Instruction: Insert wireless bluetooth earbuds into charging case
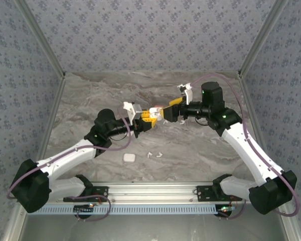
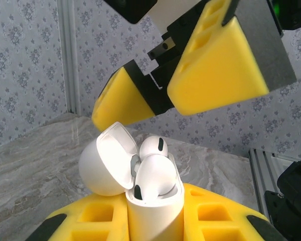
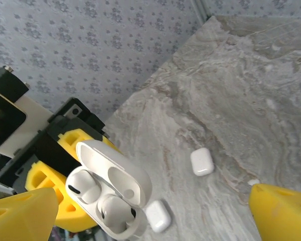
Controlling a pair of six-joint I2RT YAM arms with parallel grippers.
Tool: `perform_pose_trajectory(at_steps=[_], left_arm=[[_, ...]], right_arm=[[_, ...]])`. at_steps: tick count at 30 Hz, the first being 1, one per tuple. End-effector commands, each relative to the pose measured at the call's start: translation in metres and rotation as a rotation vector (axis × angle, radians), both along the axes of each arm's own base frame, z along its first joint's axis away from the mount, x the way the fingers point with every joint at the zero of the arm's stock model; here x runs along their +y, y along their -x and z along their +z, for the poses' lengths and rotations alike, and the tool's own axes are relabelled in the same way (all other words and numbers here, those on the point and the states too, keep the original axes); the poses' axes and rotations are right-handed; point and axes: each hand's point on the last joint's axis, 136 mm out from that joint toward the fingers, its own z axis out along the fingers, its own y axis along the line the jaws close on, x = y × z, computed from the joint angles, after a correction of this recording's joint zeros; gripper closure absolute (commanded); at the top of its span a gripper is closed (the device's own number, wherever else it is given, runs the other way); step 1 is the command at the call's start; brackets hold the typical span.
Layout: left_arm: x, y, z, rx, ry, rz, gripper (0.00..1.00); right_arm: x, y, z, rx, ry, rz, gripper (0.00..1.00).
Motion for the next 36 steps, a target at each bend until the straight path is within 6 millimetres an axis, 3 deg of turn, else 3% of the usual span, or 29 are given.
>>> perform_pose_trajectory(at_steps=[1, 4, 10, 23, 31, 36], left_arm=[[0.003, 0.008, 0.024, -0.061, 0.062, -0.011, 1.00], [0.003, 0.007, 0.024, -0.059, 0.061, -0.008, 1.00], [0.001, 0.004, 0.015, -0.043, 0.031, -0.001, 1.00], [0.002, -0.003, -0.002, -0.015, -0.007, 0.033, 1.00], [0.003, -0.004, -0.003, -0.010, -0.007, 0.042, 1.00], [0.004, -0.008, -0.007, 0.012, -0.022, 0.065, 1.00]], right_arm=[[0.012, 0.005, 0.010, 0.058, -0.072, 0.063, 0.00], [0.022, 0.015, 0.008, 0.072, -0.082, 0.130, 0.00], [0.035, 0.038, 0.023, 0.014, -0.110, 0.242, 0.04], [0.031, 0.063, 0.038, -0.108, -0.099, 0.292, 0.07], [0.025, 0.053, 0.022, -0.096, -0.033, 0.215, 0.05], [0.006, 0.025, 0.017, -0.149, 0.066, 0.021, 0.00]])
